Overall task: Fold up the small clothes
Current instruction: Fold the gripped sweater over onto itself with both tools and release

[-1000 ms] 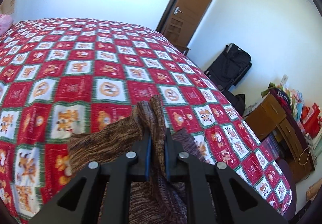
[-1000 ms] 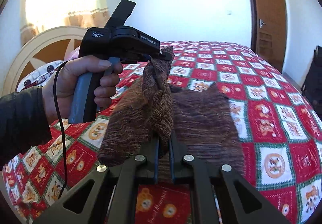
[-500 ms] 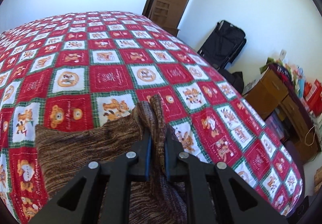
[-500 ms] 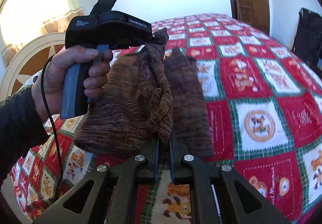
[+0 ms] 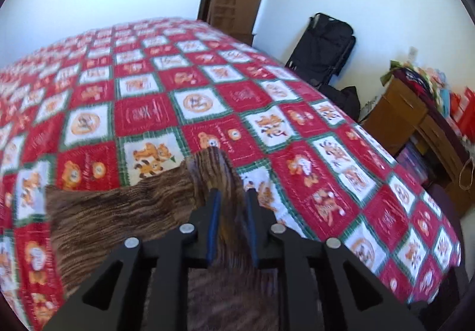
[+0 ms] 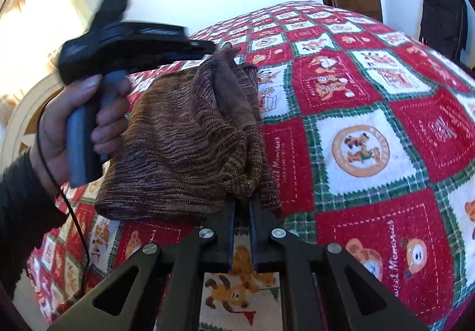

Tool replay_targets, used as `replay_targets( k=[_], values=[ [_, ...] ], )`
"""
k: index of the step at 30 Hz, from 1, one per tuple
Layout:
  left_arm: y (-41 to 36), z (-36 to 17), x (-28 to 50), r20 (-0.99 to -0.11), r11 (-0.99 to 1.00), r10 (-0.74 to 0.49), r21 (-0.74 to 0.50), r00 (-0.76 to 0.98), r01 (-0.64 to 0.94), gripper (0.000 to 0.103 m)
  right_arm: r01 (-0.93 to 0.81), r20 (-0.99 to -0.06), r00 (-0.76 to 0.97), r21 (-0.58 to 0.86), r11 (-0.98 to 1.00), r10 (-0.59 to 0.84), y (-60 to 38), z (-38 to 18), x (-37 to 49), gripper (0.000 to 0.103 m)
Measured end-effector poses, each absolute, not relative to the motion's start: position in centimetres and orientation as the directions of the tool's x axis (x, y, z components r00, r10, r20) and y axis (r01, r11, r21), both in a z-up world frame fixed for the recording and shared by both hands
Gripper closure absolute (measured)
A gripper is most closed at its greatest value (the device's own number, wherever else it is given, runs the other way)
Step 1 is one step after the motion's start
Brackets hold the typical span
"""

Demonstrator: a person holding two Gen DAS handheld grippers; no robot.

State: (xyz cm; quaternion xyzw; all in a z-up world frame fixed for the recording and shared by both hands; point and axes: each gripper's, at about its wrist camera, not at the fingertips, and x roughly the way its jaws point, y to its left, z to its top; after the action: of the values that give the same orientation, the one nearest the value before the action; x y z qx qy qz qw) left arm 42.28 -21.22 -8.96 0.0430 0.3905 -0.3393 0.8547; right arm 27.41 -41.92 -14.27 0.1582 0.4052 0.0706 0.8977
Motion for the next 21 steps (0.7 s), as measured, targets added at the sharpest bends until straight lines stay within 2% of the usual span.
replay_targets(
  k=[1, 2, 3, 5, 7, 10, 11, 13, 14, 18, 19, 21],
  values=[
    [-20.8, -8.6, 41.6, -0.689, 0.767, -0.544, -0.176, 0.480, 0.617, 0.064, 0.001, -0.703, 0.663, 0.343, 0.939, 0.256, -42.0, -14.2, 27.2, 0.094],
    [-20.1, -8.2, 40.9, -0.675, 0.768, -0.545, -0.164, 0.497, 0.619, 0.049, 0.012, -0.704, 0.670, 0.325, 0.946, 0.233, -42.1, -13.9, 27.0, 0.086],
    [-19.0, -7.7, 39.6, -0.653, 0.770, -0.546, -0.145, 0.525, 0.621, 0.037, 0.028, -0.705, 0.680, 0.302, 0.953, 0.203, -42.2, -13.6, 26.8, 0.059],
    [-17.5, -7.6, 38.3, -0.641, 0.782, -0.525, -0.103, 0.560, 0.615, 0.033, 0.044, -0.690, 0.700, 0.300, 0.953, 0.185, -42.8, -12.7, 26.3, 0.025],
    [-15.4, -7.8, 36.8, -0.629, 0.790, -0.519, -0.094, 0.579, 0.606, 0.033, 0.062, -0.659, 0.734, 0.309, 0.949, 0.166, -43.4, -11.5, 26.0, 0.025],
    [-12.6, -8.9, 35.5, -0.635, 0.820, -0.491, -0.106, 0.596, 0.563, 0.030, 0.041, -0.645, 0.754, 0.237, 0.971, 0.126, -42.7, -9.8, 27.0, 0.025],
    [-12.0, -9.3, 35.2, -0.635, 0.830, -0.481, -0.106, 0.605, 0.548, 0.029, 0.015, -0.642, 0.754, 0.226, 0.974, 0.138, -42.1, -9.1, 27.9, 0.026],
    [-10.6, -10.6, 34.6, -0.640, 0.844, -0.468, -0.120, 0.610, 0.522, 0.025, -0.037, -0.634, 0.754, 0.223, 0.974, 0.174, -41.1, -8.3, 29.9, 0.034],
    [-10.2, -11.3, 34.6, -0.646, 0.848, -0.468, -0.138, 0.603, 0.511, 0.025, -0.056, -0.634, 0.751, 0.221, 0.974, 0.187, -40.6, -8.0, 30.7, 0.042],
    [-9.4, -13.7, 34.3, -0.660, 0.858, -0.475, -0.200, 0.583, 0.473, 0.024, -0.092, -0.687, 0.690, 0.230, 0.969, 0.228, -39.0, -8.6, 36.9, 0.060],
    [-9.3, -14.0, 34.2, -0.657, 0.859, -0.476, -0.204, 0.584, 0.470, 0.024, -0.094, -0.710, 0.663, 0.233, 0.968, 0.235, -38.6, -9.1, 38.1, 0.061],
    [-9.1, -13.9, 34.0, -0.645, 0.850, -0.494, -0.215, 0.583, 0.481, 0.024, -0.074, -0.745, 0.635, 0.205, 0.976, 0.205, -38.2, -10.4, 40.1, 0.098]
  ],
)
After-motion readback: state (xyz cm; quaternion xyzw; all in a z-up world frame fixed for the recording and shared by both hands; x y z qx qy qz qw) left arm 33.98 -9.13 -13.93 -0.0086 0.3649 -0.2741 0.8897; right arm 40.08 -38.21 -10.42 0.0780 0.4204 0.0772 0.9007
